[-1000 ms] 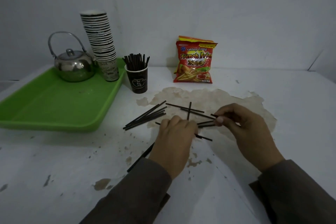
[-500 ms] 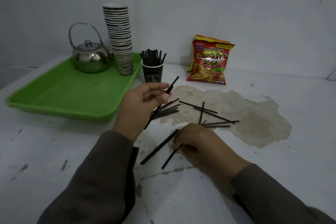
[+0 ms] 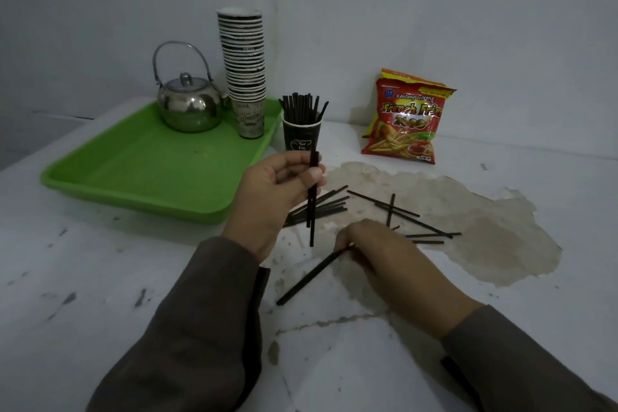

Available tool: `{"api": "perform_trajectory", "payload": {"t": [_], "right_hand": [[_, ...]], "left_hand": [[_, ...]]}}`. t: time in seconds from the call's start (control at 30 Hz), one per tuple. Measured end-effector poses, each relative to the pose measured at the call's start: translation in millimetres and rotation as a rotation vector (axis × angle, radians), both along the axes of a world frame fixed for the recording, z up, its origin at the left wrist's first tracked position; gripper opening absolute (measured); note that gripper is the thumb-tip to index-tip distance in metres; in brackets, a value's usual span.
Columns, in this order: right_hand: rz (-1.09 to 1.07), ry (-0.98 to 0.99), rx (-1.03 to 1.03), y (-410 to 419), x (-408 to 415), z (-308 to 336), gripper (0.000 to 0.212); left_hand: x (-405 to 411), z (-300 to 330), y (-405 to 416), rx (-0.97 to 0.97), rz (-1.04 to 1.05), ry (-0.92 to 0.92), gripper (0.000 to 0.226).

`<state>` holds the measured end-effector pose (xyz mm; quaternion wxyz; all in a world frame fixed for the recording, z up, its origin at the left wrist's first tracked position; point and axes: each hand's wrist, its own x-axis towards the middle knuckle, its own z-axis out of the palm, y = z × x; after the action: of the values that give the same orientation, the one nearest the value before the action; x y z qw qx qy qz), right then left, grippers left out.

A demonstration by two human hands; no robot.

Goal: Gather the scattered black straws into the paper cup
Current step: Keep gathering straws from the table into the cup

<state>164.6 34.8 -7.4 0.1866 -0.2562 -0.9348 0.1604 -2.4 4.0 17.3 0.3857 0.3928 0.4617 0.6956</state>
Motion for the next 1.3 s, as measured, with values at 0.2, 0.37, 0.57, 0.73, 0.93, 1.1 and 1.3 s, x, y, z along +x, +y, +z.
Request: {"api": "perform_trajectory", "payload": {"t": [0.2,0.37,0.57,0.73,0.93,1.1,1.3], "right_hand": [[-0.119,0.580,-0.406,15.6,-11.9,41.9,0.024],[-0.076,0.797,-0.610,54.2,-47.3,76.3,0.050],[-0.126,0.986,-0.448,96.7,-97.8,115.6,0.051],[-0.312,1.188,-0.339,121.9,-135.1,106.0,0.046],[-0.435,1.198,-0.359,128.7,-154.7,67.9,0.037],[-0.437,1.232,-0.332,127.7,-158.3,75.6,0.035],[-0.473,1.293,-0.429,132.8,-162.1,71.8,0.033]], "left_hand": [[-3.7,1.7,2.6,0.076,0.124,0.029,0.029],[-18.5,16.9,23.0,0.167,0.216,0.139,0.062],[-47.3,60.9,73.7,0.214,0.449,0.410,0.057],[-64.0,69.9,113.5,0.303,0.530,0.416,0.054],[-69.8,32.8,137.7,0.265,0.523,0.406,0.054],[-71.7,13.5,141.9,0.233,0.514,0.396,0.056],[-73.0,12.0,144.5,0.206,0.521,0.393,0.057]]}}
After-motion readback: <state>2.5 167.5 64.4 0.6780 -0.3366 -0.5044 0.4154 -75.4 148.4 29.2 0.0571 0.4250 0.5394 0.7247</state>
